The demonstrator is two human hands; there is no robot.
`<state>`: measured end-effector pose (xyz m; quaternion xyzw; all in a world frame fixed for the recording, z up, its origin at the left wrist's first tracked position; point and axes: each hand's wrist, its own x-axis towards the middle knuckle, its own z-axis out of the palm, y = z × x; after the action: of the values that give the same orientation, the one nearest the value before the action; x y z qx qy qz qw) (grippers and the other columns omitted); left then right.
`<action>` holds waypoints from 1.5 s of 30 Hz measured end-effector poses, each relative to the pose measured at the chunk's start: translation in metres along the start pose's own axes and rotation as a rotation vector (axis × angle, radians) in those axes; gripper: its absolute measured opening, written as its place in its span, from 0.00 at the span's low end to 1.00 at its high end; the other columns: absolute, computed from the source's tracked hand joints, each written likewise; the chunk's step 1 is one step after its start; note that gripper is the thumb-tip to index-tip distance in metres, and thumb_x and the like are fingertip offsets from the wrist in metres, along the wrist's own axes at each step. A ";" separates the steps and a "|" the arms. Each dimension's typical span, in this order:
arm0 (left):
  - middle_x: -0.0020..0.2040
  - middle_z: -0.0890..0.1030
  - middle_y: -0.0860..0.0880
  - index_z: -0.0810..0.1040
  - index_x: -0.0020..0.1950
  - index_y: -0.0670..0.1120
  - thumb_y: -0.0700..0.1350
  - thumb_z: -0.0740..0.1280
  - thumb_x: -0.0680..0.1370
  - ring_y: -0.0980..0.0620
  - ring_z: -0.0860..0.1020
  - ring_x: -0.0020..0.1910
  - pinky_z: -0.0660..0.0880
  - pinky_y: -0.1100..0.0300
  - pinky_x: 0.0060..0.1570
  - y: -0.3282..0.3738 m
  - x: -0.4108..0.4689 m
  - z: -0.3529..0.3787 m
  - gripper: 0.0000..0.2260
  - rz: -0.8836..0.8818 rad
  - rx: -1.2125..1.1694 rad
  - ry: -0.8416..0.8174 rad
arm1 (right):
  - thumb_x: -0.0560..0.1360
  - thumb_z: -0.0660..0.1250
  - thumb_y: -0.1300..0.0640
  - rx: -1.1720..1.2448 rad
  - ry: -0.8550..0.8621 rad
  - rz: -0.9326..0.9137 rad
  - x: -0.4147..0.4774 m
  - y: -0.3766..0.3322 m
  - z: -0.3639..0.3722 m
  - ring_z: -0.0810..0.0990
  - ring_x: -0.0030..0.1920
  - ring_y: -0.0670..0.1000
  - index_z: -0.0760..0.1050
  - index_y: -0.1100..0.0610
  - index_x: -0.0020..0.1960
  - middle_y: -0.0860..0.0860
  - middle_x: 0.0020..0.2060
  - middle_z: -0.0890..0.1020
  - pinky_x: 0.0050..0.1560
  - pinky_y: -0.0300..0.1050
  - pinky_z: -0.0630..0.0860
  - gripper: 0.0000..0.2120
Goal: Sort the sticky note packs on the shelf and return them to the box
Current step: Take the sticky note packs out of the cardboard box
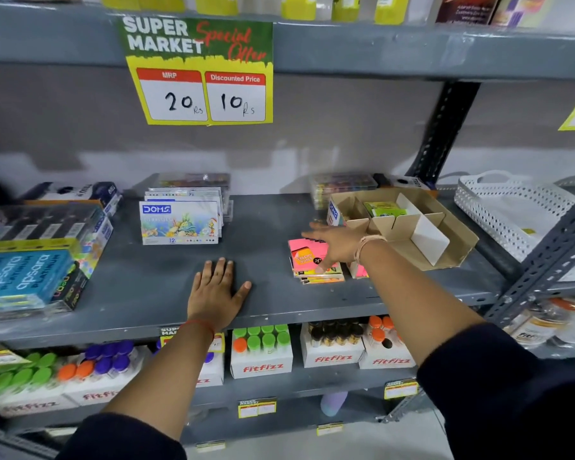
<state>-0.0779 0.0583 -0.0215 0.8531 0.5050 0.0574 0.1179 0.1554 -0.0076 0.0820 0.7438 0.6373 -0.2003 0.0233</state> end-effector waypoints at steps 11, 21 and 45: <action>0.78 0.49 0.49 0.48 0.75 0.46 0.59 0.49 0.79 0.48 0.45 0.77 0.44 0.52 0.76 -0.003 0.002 -0.003 0.29 0.034 0.003 -0.010 | 0.63 0.77 0.60 0.061 0.020 -0.008 0.012 0.007 -0.009 0.72 0.61 0.56 0.70 0.55 0.63 0.54 0.62 0.74 0.59 0.47 0.71 0.31; 0.78 0.51 0.48 0.49 0.75 0.45 0.68 0.37 0.66 0.49 0.47 0.77 0.46 0.53 0.76 -0.009 0.006 0.002 0.43 0.009 0.000 -0.004 | 0.63 0.77 0.56 0.037 0.194 -0.138 0.070 -0.055 -0.020 0.73 0.60 0.57 0.72 0.57 0.62 0.56 0.61 0.74 0.52 0.41 0.68 0.29; 0.78 0.51 0.47 0.49 0.75 0.45 0.59 0.49 0.78 0.49 0.47 0.77 0.45 0.52 0.76 -0.019 0.002 -0.003 0.30 -0.010 0.003 -0.010 | 0.65 0.77 0.55 -0.106 -0.104 -0.014 0.005 -0.001 -0.007 0.69 0.68 0.55 0.63 0.53 0.72 0.54 0.69 0.71 0.63 0.41 0.67 0.40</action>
<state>-0.0934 0.0693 -0.0236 0.8511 0.5086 0.0518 0.1192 0.1566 -0.0006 0.0868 0.7257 0.6501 -0.2046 0.0944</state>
